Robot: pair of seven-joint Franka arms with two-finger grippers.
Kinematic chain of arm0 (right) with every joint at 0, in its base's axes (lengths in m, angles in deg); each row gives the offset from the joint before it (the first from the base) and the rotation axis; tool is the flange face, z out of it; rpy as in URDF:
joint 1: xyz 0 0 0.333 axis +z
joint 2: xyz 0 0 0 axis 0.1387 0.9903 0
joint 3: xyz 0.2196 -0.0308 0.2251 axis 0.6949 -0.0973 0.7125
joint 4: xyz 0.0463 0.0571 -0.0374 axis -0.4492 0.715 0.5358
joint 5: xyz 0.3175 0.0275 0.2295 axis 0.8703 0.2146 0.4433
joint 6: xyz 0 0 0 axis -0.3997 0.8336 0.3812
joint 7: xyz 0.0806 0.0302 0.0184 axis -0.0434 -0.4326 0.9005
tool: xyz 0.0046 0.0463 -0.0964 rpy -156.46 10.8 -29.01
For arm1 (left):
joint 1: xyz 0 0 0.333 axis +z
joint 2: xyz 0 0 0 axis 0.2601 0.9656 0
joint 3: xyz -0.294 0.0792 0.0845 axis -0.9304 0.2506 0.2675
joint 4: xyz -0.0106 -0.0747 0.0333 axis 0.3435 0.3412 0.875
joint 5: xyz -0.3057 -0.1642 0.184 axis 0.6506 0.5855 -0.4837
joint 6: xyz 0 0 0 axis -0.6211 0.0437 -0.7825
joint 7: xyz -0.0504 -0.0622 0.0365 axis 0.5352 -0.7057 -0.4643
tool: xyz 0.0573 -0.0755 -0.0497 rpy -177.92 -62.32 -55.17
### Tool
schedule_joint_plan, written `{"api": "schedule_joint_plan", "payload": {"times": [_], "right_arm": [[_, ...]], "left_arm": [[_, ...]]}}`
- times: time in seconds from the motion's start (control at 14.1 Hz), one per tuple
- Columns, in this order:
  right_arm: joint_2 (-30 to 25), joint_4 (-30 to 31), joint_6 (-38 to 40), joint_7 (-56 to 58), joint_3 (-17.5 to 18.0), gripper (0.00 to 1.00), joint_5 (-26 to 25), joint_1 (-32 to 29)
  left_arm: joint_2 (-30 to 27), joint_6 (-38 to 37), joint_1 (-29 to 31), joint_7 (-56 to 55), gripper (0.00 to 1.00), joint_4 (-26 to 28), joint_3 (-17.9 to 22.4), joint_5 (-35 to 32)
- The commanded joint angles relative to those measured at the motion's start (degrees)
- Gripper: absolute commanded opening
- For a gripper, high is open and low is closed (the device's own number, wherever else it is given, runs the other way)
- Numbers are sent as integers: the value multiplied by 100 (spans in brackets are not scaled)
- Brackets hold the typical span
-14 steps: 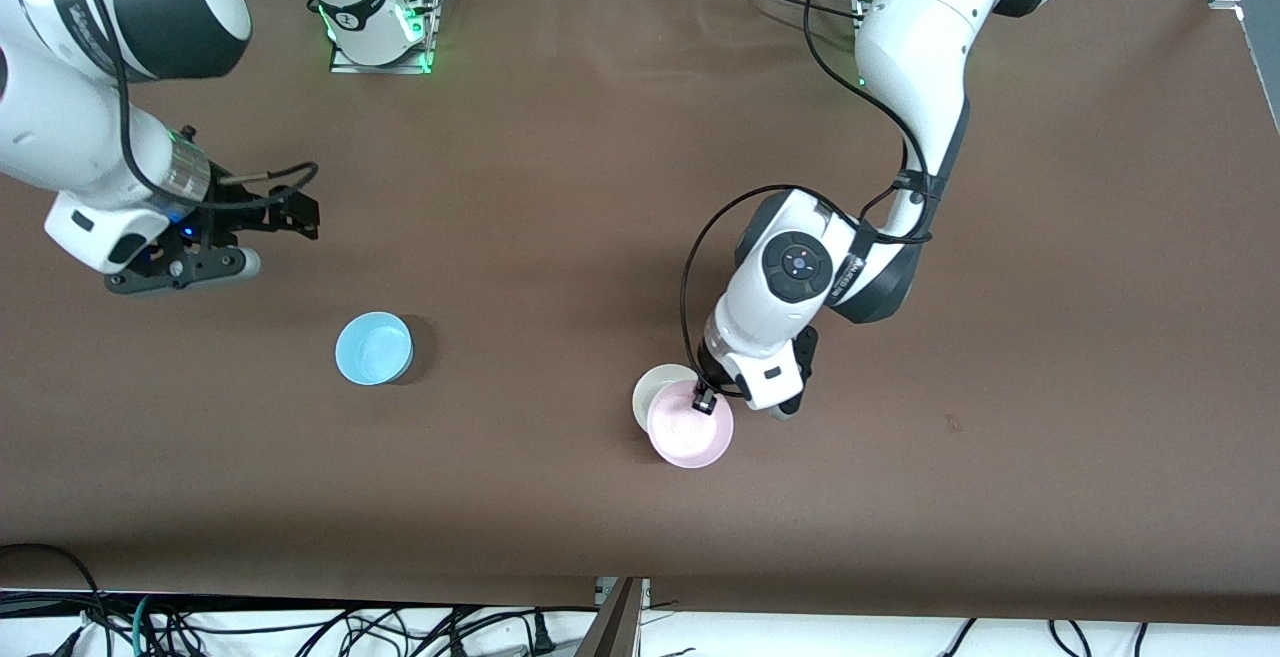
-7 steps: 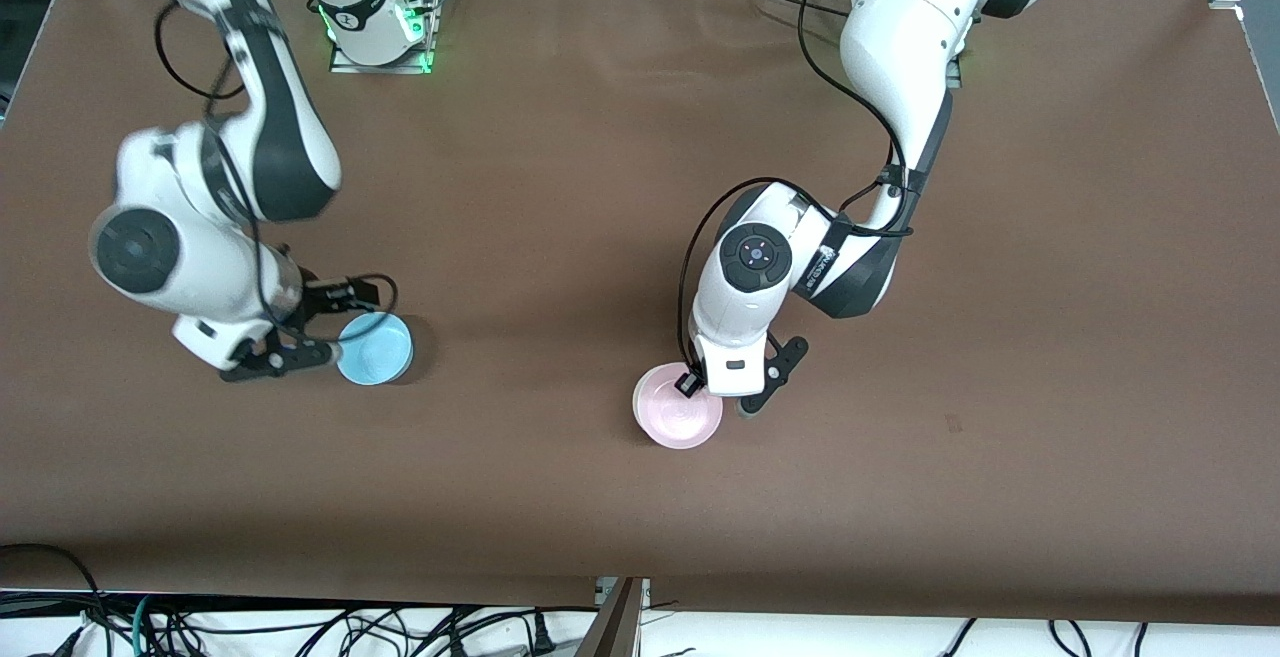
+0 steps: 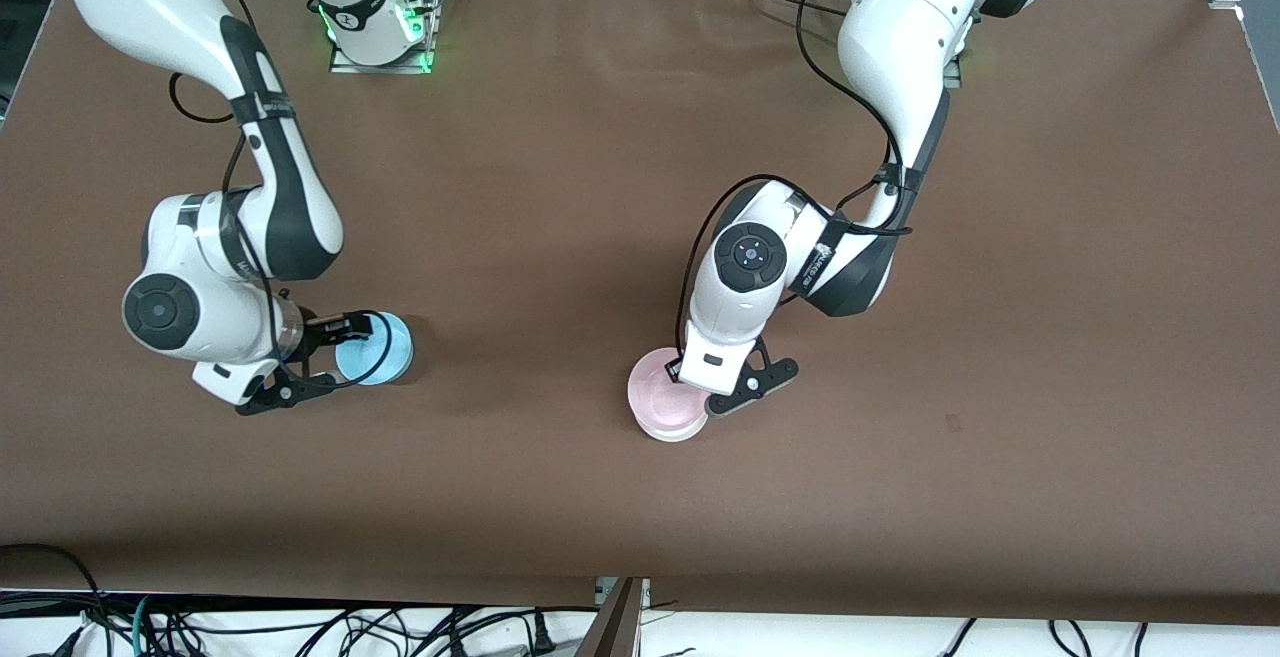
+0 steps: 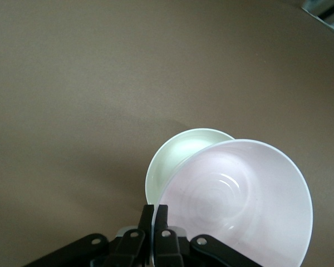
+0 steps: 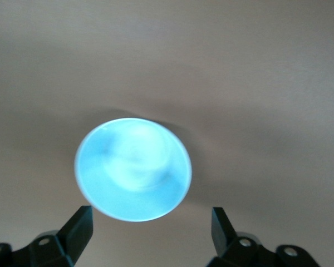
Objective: Stack pink and blue bowls on white bowl
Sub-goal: 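Lower the pink bowl onto the white bowl while the right gripper grasps the blue bowl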
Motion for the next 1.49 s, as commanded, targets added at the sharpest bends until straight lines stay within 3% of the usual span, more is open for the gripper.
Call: {"api": "schedule_joint_plan", "payload": {"times": [0.0, 0.28, 0.5, 0.64, 1.13, 1.28, 1.42], "right_arm": [[212, -55, -232, 308, 48, 88, 63, -197], [423, -55, -435, 308, 48, 73, 89, -241], [511, -55, -461, 281, 57, 47, 98, -250], [563, -46, -461, 290, 57, 35, 229, -294], [616, -46, -461, 308, 57, 26, 309, -338], [616, -46, -461, 308, 57, 17, 309, -338], [616, -46, -461, 281, 57, 0, 309, -338]], "left_arm": [[104, -70, -39, 798, 0, -194, 72, -90], [244, 211, 4, 1301, 0, -264, 98, -81], [411, 501, 31, 1301, 0, -273, 98, -72], [473, 607, 110, 1310, 0, -273, 98, -64], [613, 862, 172, 1310, 0, -273, 98, -55], [613, 854, 172, 1301, 0, -273, 98, -55], [605, 836, 154, 1275, 0, -264, 98, -46]]}}
